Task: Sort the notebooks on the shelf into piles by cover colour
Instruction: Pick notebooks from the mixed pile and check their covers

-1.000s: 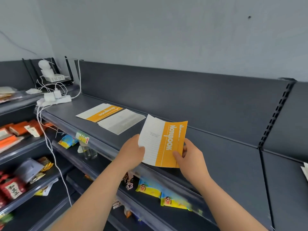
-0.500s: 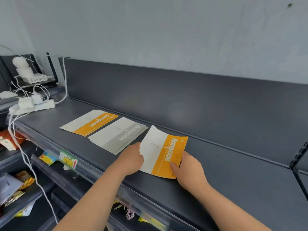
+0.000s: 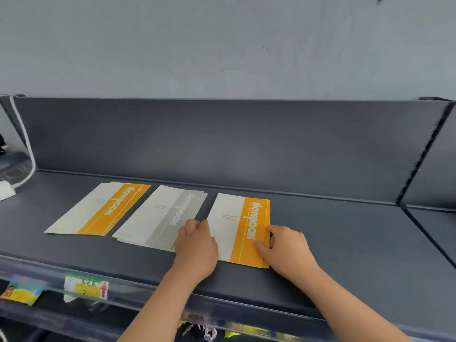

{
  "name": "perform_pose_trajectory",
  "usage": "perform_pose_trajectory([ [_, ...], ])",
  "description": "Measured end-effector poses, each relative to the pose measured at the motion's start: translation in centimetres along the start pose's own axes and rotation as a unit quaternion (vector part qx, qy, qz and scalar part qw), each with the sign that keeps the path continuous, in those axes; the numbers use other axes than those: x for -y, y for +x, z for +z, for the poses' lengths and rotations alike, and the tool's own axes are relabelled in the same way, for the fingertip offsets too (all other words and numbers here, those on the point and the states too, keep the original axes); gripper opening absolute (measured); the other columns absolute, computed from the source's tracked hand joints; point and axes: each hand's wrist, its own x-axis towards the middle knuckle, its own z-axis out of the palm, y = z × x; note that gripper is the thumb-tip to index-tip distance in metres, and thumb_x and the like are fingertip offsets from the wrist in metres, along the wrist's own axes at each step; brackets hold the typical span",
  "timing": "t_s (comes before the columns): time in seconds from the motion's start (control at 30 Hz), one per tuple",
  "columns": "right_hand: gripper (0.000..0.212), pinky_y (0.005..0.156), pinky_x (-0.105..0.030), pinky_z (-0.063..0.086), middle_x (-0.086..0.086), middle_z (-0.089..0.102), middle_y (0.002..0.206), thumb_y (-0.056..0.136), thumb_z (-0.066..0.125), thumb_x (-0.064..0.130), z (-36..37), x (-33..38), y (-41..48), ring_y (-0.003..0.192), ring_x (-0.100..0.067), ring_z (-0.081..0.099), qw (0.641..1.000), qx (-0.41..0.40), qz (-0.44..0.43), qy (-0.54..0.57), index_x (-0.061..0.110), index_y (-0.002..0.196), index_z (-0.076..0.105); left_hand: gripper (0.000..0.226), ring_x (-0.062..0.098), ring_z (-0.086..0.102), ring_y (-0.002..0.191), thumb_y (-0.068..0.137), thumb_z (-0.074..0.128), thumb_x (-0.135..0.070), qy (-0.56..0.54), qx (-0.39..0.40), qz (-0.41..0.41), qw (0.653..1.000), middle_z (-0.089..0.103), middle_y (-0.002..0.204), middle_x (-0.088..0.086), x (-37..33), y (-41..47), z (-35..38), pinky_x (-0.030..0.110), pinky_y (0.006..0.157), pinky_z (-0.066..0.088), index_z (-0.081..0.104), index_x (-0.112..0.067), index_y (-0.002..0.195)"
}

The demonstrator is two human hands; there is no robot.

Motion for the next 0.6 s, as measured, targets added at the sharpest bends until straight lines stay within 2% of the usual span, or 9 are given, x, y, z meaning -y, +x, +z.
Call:
perform_pose_trajectory([
  [0.13, 0.027, 0.084, -0.032, 0.046, 0.005, 0.053, 0.078, 0.089, 0.051, 0.047, -0.3, 0.4, -1.1, 0.072, -0.012, 0.052, 1.000, -0.021, 0.005, 0.017, 0.022, 0.079, 0.050, 0.035, 0.019, 0.038, 0.118, 0.099, 0.036, -0.028, 0.026, -0.036, 0.042, 0.998, 0.038, 0.134, 0.002, 0.3, -0.3, -0.3, 0.029, 0.096, 0.036, 0.037, -0.017, 0.132],
  [0.2, 0.021, 0.087, -0.032, 0.045, 0.004, 0.054, 0.085, 0.091, 0.050, 0.044, -0.8, 0.2, -1.9, 0.076, -0.012, 0.052, 0.998, -0.055, 0.005, 0.009, 0.023, 0.088, 0.054, 0.038, 0.019, 0.039, 0.120, 0.099, 0.037, -0.032, 0.034, -0.055, 0.070, 0.995, 0.041, 0.136, 0.000, 0.2, -0.5, -0.7, 0.029, 0.098, 0.037, 0.039, -0.019, 0.134],
  [0.3, 0.032, 0.093, -0.029, 0.039, 0.000, 0.059, 0.105, 0.094, 0.046, 0.040, -1.7, -0.5, -3.6, 0.093, -0.019, 0.055, 0.995, -0.097, 0.018, -0.027, 0.018, 0.115, 0.057, 0.045, 0.017, 0.039, 0.126, 0.099, 0.035, -0.037, 0.034, -0.070, 0.118, 0.990, 0.041, 0.142, -0.004, -0.6, -1.2, -1.3, 0.029, 0.103, 0.034, 0.037, -0.022, 0.141],
  [0.4, 0.035, 0.097, -0.029, 0.036, 0.000, 0.059, 0.116, 0.095, 0.043, 0.037, -2.5, -1.8, -5.6, 0.101, -0.023, 0.056, 0.991, -0.113, 0.046, -0.054, 0.015, 0.118, 0.057, 0.045, 0.015, 0.040, 0.127, 0.099, 0.034, -0.038, 0.014, -0.075, 0.169, 0.983, 0.043, 0.142, -0.007, -2.4, -2.2, -1.7, 0.028, 0.104, 0.033, 0.037, -0.025, 0.142],
  [0.5, 0.035, 0.100, -0.027, 0.034, 0.001, 0.059, 0.118, 0.095, 0.043, 0.037, -3.7, -3.4, -7.7, 0.108, -0.022, 0.053, 0.987, -0.126, 0.068, -0.076, 0.014, 0.117, 0.057, 0.038, 0.015, 0.046, 0.118, 0.098, 0.036, -0.035, -0.004, -0.078, 0.221, 0.972, 0.052, 0.133, -0.007, -4.8, -3.2, -1.7, 0.029, 0.098, 0.036, 0.047, -0.026, 0.133],
  [0.6, 0.037, 0.108, -0.023, 0.024, 0.003, 0.058, 0.123, 0.096, 0.042, 0.037, -5.5, -5.2, -10.0, 0.113, -0.019, 0.051, 0.982, -0.144, 0.087, -0.090, 0.015, 0.122, 0.055, 0.037, 0.014, 0.047, 0.116, 0.098, 0.038, -0.035, -0.022, -0.077, 0.256, 0.963, 0.054, 0.130, -0.008, -7.6, -4.4, -1.3, 0.028, 0.096, 0.035, 0.049, -0.026, 0.132],
])
